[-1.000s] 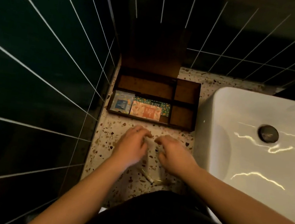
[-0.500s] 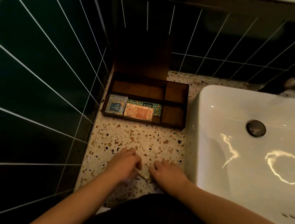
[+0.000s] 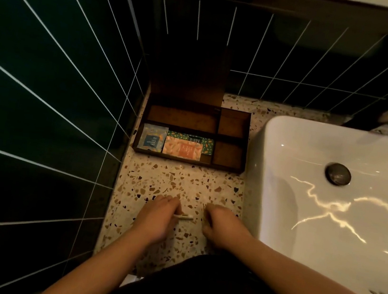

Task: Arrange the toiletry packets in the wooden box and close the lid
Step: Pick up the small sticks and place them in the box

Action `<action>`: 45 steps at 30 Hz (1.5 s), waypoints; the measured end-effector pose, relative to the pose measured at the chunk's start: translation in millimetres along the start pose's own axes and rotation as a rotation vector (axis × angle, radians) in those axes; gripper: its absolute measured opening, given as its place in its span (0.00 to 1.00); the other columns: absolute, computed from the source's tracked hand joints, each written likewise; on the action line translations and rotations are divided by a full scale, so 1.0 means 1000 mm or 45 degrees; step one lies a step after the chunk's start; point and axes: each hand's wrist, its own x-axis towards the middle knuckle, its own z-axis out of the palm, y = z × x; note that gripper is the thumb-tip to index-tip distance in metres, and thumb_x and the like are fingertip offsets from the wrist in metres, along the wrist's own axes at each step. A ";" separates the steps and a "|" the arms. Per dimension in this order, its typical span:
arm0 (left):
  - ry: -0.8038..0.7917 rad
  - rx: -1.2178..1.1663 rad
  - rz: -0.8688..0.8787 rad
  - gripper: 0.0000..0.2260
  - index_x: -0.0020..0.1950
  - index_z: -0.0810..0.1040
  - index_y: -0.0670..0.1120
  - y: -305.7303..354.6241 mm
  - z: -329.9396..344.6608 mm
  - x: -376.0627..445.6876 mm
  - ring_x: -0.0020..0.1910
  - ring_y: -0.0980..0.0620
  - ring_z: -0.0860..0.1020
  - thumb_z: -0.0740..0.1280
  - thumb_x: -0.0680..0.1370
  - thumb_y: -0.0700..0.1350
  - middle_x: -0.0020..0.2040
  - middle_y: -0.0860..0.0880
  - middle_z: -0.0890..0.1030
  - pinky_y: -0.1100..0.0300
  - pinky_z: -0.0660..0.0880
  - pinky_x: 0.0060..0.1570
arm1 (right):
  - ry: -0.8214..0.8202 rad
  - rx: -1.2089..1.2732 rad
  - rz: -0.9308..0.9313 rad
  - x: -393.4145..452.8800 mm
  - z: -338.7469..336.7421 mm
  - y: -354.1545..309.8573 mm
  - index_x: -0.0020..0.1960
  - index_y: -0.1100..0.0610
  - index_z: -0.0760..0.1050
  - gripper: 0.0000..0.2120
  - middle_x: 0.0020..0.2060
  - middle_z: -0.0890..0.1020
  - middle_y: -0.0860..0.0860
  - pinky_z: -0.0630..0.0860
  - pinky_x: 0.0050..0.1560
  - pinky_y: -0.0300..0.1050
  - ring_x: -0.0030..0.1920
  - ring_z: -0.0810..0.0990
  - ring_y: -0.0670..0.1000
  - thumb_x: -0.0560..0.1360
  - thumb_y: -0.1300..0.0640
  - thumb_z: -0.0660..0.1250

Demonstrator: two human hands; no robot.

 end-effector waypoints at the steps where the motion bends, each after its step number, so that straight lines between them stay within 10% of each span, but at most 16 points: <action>1: 0.009 -0.061 -0.011 0.05 0.53 0.75 0.53 0.000 -0.002 0.000 0.53 0.51 0.75 0.65 0.79 0.45 0.53 0.53 0.78 0.53 0.74 0.53 | 0.029 0.058 0.011 0.001 -0.005 -0.002 0.51 0.53 0.71 0.06 0.46 0.78 0.51 0.75 0.43 0.42 0.45 0.78 0.51 0.76 0.57 0.66; 11: 0.404 -0.685 -0.072 0.04 0.51 0.80 0.49 0.015 -0.064 0.028 0.48 0.65 0.75 0.69 0.79 0.41 0.50 0.57 0.75 0.73 0.69 0.45 | 0.448 0.512 0.017 0.016 -0.079 -0.027 0.58 0.53 0.76 0.08 0.43 0.83 0.51 0.80 0.45 0.48 0.41 0.82 0.50 0.80 0.55 0.62; 16: 0.494 -0.966 -0.176 0.07 0.52 0.78 0.51 0.019 -0.085 0.059 0.47 0.60 0.78 0.71 0.78 0.41 0.48 0.57 0.79 0.68 0.74 0.42 | 0.595 0.564 0.015 0.047 -0.108 -0.025 0.56 0.53 0.81 0.09 0.49 0.84 0.50 0.80 0.53 0.50 0.48 0.83 0.51 0.81 0.54 0.64; 24: 0.557 -0.973 -0.193 0.07 0.53 0.77 0.52 0.028 -0.103 0.109 0.44 0.58 0.79 0.71 0.78 0.43 0.47 0.54 0.79 0.65 0.76 0.39 | 0.675 0.419 0.047 0.089 -0.146 -0.025 0.51 0.51 0.81 0.04 0.42 0.80 0.47 0.67 0.29 0.35 0.33 0.75 0.43 0.79 0.53 0.68; 37: 0.293 -0.747 -0.207 0.08 0.58 0.81 0.49 0.034 -0.084 0.154 0.48 0.48 0.81 0.67 0.81 0.44 0.46 0.53 0.81 0.52 0.79 0.48 | 0.416 0.079 0.164 0.132 -0.138 -0.026 0.53 0.54 0.82 0.07 0.54 0.81 0.57 0.81 0.51 0.51 0.50 0.82 0.57 0.78 0.58 0.67; 45: 0.412 -0.654 -0.295 0.06 0.56 0.77 0.49 0.031 -0.068 0.163 0.47 0.49 0.79 0.68 0.80 0.44 0.45 0.53 0.79 0.52 0.77 0.46 | 0.444 -0.288 0.041 0.133 -0.119 -0.030 0.57 0.55 0.75 0.08 0.52 0.78 0.58 0.79 0.41 0.52 0.49 0.80 0.62 0.78 0.62 0.64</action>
